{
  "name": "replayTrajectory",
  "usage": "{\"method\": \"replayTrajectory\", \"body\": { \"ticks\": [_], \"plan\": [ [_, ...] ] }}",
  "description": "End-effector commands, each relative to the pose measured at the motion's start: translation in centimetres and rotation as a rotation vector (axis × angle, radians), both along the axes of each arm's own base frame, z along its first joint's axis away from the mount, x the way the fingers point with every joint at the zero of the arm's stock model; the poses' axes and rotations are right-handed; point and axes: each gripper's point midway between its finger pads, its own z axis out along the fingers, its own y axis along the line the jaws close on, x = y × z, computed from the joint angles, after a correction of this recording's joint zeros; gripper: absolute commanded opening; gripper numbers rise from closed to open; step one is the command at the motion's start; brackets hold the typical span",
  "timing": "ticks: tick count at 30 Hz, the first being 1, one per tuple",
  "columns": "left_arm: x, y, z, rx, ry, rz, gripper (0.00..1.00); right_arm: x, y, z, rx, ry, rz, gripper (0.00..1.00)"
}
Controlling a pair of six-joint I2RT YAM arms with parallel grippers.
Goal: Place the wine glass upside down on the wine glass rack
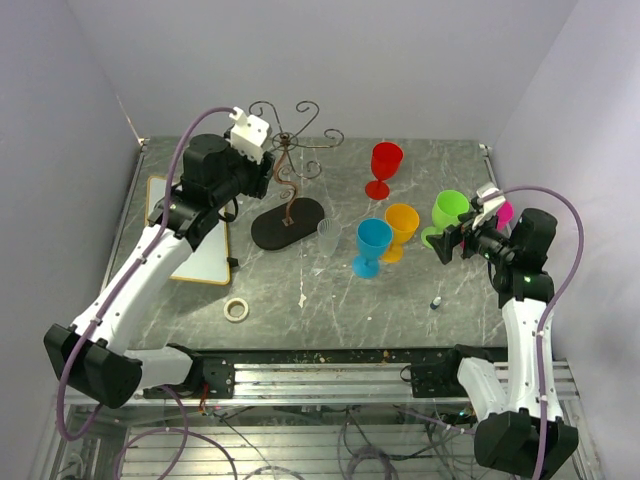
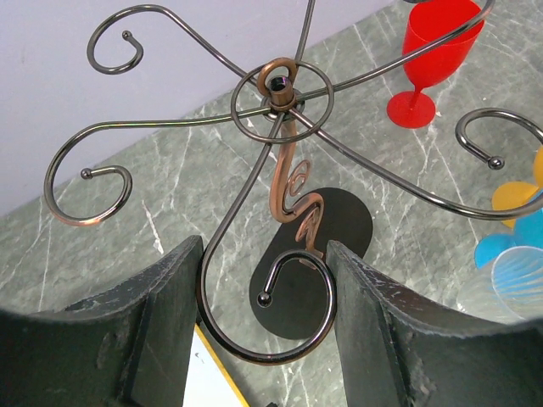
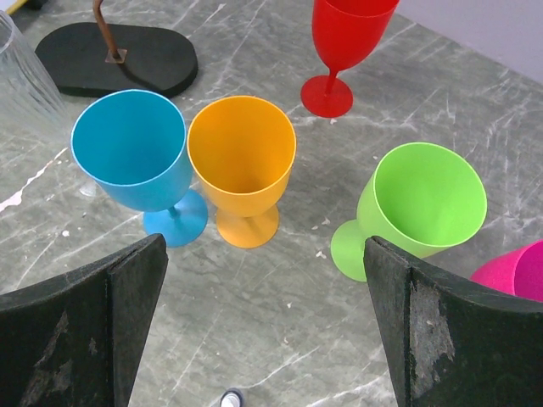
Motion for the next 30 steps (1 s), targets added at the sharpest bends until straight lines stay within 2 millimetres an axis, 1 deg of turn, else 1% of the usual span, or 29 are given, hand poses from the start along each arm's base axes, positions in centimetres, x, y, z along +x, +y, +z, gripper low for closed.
{"method": "replayTrajectory", "body": {
  "ticks": [1, 3, 4, 5, 10, 15, 21, 24, 27, 30],
  "plan": [
    [0.8, 1.0, 2.3, -0.016, -0.093, 0.059, 0.07, 0.0, 0.2, 0.7, -0.001, -0.048, 0.007, 1.0],
    [0.7, 1.0, 1.6, -0.018, -0.087, 0.055, 0.07, 0.0, 0.3, 0.7, 0.007, -0.047, 0.009, 1.0],
    [0.5, 0.9, 1.4, -0.022, -0.087, 0.045, 0.09, 0.1, 0.3, 0.7, 0.01, -0.047, 0.009, 1.0],
    [0.3, 0.8, 1.3, -0.027, -0.088, 0.034, 0.13, 0.1, 0.4, 0.6, 0.015, -0.045, 0.011, 1.0],
    [-1.0, 0.3, 1.7, -0.053, -0.119, -0.02, 0.34, 0.6, 0.5, 0.4, 0.031, -0.031, 0.02, 1.0],
    [-1.6, -0.2, 2.1, -0.055, -0.125, -0.066, 0.46, 1.2, 1.2, 0.9, 0.025, -0.023, 0.06, 1.0],
    [-1.9, -1.1, 2.2, -0.065, -0.102, -0.122, 0.58, 2.2, 1.8, 1.3, -0.032, -0.026, 0.084, 0.99],
    [-1.9, -0.9, 2.4, -0.069, -0.101, -0.133, 0.66, 2.4, 2.9, 1.3, -0.056, -0.021, 0.111, 0.99],
    [-2.0, -0.2, 3.0, -0.068, -0.109, -0.119, 0.76, 2.5, 4.4, 1.0, -0.088, -0.019, 0.143, 0.99],
    [-2.1, 0.8, 3.4, -0.064, -0.121, -0.1, 0.87, 2.2, 6.5, 0.5, -0.115, -0.021, 0.205, 0.98]
  ]
}}
